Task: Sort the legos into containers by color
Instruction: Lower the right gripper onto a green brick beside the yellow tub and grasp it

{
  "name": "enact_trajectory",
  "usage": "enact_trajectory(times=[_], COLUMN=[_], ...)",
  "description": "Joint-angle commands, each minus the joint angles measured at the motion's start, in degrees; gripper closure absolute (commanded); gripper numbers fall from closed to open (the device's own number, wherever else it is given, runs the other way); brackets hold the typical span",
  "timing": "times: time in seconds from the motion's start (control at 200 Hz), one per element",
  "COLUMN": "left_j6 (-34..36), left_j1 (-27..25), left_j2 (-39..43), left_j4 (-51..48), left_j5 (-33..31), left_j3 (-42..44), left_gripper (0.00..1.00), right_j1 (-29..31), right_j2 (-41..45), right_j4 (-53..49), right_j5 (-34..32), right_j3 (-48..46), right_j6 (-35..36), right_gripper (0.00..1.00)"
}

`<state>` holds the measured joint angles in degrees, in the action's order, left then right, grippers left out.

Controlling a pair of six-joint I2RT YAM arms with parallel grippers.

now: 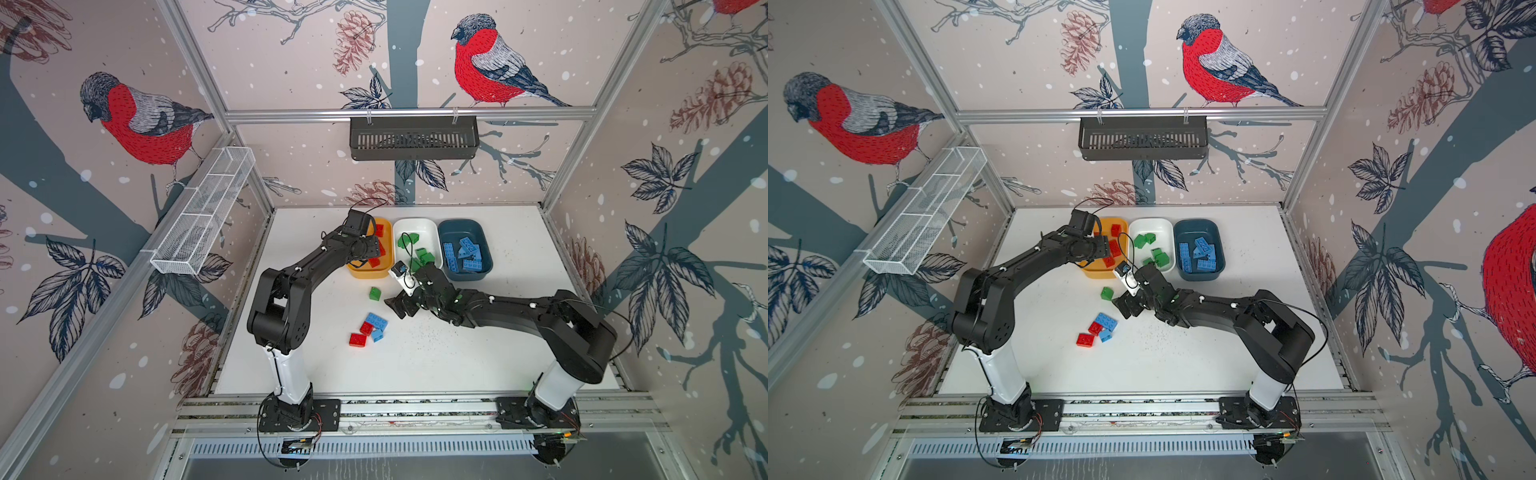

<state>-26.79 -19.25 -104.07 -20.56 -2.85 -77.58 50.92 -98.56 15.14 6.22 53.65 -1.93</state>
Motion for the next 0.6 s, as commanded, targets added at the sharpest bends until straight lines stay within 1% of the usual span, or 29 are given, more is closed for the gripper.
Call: enact_trajectory(times=[0.0,0.14,0.265,0.34,0.49,0.575,0.595], left_j6=[-1.93,-4.24,-5.48,-6.08,-6.83,-7.34,-7.45], left_j1=[1.58,4.78,6.74,7.58,8.35,8.68,8.72], left_j2=[3.69,9.27,13.42,15.15,17.62,18.02,18.11], left_j4=[3.46,6.52,7.31,7.29,7.15,6.45,6.36], left_j5=[2.57,4.58,3.64,2.86,1.0,-0.02,-0.18], left_j3=[3.11,9.16,14.05,16.55,21.07,22.97,23.35], left_gripper=[0.2,0.11,0.05,0.04,0.03,0.04,0.03], right_j1=[0.14,0.1,0.2,0.27,0.48,0.52,0.48], right_j2=[-2.89,-9.05,-13.81,-16.45,-20.85,-22.7,-23.07], right_j4=[0.19,-1.16,-1.64,-2.12,-2.66,-2.66,-2.59], right_j5=[3.38,4.09,4.54,4.83,5.12,5.21,5.22], right_j3=[1.94,6.49,10.31,12.64,16.17,17.68,17.94], right_j6=[4.47,7.17,8.49,9.28,10.71,10.99,10.99], right_gripper=[0.14,0.17,0.17,0.17,0.18,0.23,0.26])
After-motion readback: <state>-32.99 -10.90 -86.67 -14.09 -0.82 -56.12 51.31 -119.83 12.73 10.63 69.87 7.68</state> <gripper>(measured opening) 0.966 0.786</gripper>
